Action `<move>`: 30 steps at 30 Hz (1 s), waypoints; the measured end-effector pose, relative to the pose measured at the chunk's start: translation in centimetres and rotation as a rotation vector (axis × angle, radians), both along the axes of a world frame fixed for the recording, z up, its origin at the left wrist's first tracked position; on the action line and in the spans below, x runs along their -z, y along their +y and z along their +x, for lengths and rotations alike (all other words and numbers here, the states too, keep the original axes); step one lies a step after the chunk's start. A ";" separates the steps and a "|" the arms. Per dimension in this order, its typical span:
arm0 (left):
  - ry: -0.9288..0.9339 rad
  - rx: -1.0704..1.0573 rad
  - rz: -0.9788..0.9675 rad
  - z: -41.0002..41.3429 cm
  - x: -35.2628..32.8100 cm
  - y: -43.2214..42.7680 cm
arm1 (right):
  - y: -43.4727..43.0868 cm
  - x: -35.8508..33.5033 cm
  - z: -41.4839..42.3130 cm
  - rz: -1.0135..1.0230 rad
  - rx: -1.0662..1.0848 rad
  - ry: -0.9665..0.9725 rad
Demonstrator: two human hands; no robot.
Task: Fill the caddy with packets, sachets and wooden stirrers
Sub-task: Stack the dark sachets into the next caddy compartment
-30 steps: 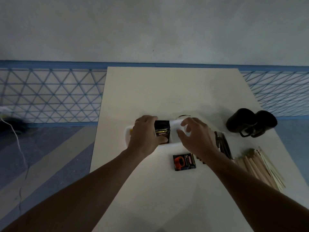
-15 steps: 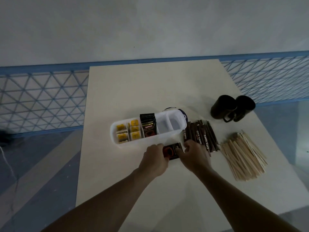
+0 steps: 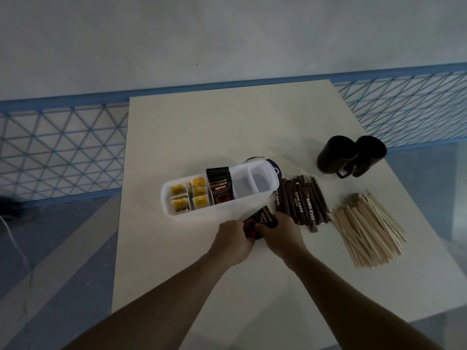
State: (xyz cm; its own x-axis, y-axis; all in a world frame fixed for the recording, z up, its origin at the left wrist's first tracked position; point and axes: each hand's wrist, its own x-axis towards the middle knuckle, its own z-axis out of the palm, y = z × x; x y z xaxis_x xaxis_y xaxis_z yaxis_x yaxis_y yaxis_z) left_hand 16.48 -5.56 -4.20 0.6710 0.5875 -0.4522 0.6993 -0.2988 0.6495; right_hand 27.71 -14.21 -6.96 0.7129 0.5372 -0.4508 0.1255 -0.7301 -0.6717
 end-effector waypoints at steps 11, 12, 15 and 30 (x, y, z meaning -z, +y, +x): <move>-0.038 -0.062 0.147 -0.9 -2.6 2.7 | 1.8 -4.6 1.8 0.205 -0.264 0.087; -0.058 -0.064 0.145 -1.0 -2.7 3.1 | 2.2 -5.0 1.9 0.227 -0.266 0.086; -0.136 -0.101 0.141 -1.1 -3.4 4.3 | 3.4 -5.8 1.8 0.288 -0.229 0.108; -0.264 -0.394 0.079 -1.1 -3.2 8.6 | 9.5 -6.9 1.7 0.344 -0.167 0.086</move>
State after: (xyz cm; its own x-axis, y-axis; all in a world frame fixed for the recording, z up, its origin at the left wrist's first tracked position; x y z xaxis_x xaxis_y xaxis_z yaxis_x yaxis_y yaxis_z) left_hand 15.38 3.07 -1.04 0.4761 0.8460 -0.2399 0.5836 -0.0999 0.8059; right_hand 29.41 -4.71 -0.08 0.5700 0.7730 -0.2785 0.1562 -0.4347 -0.8869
